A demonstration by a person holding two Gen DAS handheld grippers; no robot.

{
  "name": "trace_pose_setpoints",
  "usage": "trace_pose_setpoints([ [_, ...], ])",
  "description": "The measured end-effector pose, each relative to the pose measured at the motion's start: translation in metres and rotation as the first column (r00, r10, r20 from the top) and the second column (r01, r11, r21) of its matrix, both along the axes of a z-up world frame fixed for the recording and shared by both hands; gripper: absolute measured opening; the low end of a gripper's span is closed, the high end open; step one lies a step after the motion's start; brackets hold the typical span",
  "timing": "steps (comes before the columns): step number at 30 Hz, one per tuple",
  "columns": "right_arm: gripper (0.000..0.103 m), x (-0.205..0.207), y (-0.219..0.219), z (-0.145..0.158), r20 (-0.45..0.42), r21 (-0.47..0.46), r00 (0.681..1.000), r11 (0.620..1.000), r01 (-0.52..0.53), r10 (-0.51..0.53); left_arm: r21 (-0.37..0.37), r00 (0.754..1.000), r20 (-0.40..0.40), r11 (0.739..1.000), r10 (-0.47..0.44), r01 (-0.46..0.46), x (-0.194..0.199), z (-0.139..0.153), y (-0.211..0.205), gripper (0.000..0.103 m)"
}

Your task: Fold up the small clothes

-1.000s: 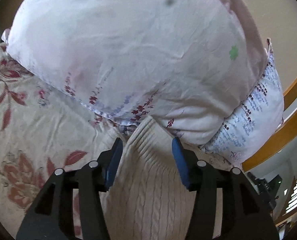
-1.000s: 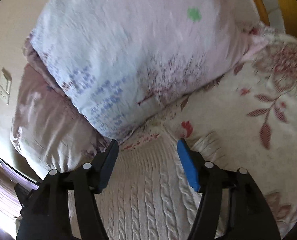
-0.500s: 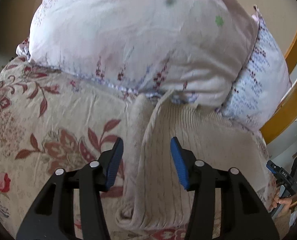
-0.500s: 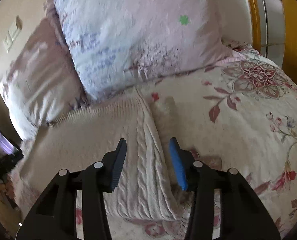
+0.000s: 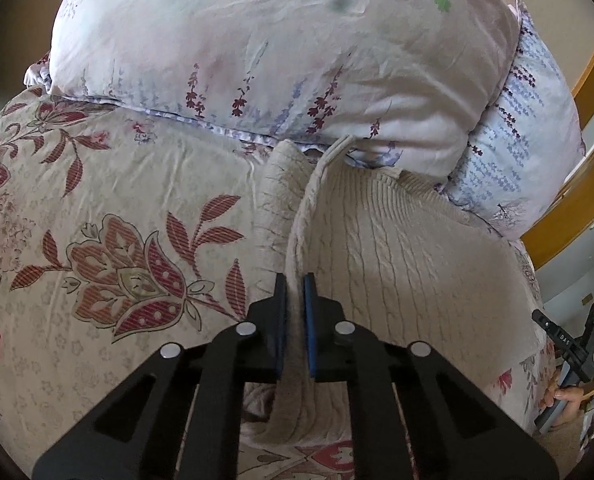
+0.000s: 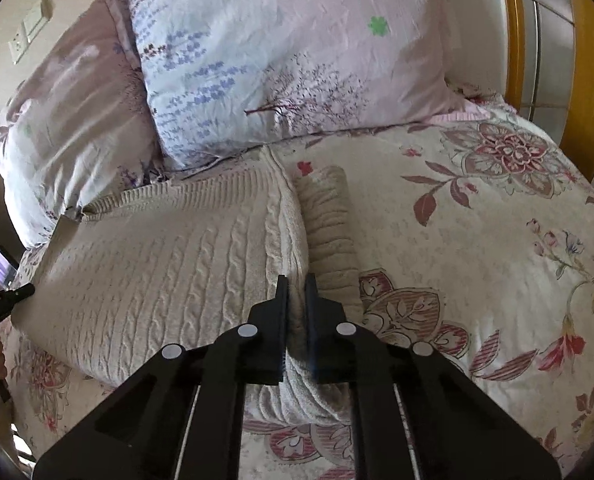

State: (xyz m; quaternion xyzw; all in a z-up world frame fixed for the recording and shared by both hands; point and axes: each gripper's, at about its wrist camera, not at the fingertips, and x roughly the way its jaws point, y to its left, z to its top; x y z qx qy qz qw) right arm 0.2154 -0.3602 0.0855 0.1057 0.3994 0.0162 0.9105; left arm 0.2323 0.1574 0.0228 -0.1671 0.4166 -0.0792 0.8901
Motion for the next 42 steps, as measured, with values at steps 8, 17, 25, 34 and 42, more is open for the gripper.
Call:
trace_pose_setpoints([
  [8, 0.008, -0.021, -0.001, 0.009, 0.014, 0.02, 1.0, 0.999, 0.024, -0.025, -0.034, 1.0, 0.009, 0.999, -0.017, 0.017, -0.011, 0.005, 0.005, 0.007],
  [17, 0.008, -0.031, 0.004, -0.015, -0.072, -0.059, 0.994, 0.996, 0.073, -0.077, -0.056, 1.0, -0.022, 0.998, -0.011, 0.009, -0.013, -0.009, 0.011, 0.007],
  [25, 0.033, -0.029, 0.02, 0.01, -0.004, -0.101, 0.998, 0.993, 0.067, -0.068, 0.017, 0.998, 0.066, 1.0, 0.014, -0.015, -0.025, 0.012, 0.002, 0.041],
  [34, 0.039, -0.006, 0.061, -0.004, -0.067, -0.154, 0.996, 0.985, -0.076, 0.067, 0.103, 0.994, 0.075, 0.992, -0.079, 0.071, -0.026, 0.013, -0.028, 0.056],
  [42, 0.043, -0.005, 0.064, -0.012, -0.121, -0.183, 0.99, 0.979, -0.094, 0.073, 0.082, 0.998, 0.01, 0.995, -0.055, 0.054, -0.021, 0.0, -0.019, 0.063],
])
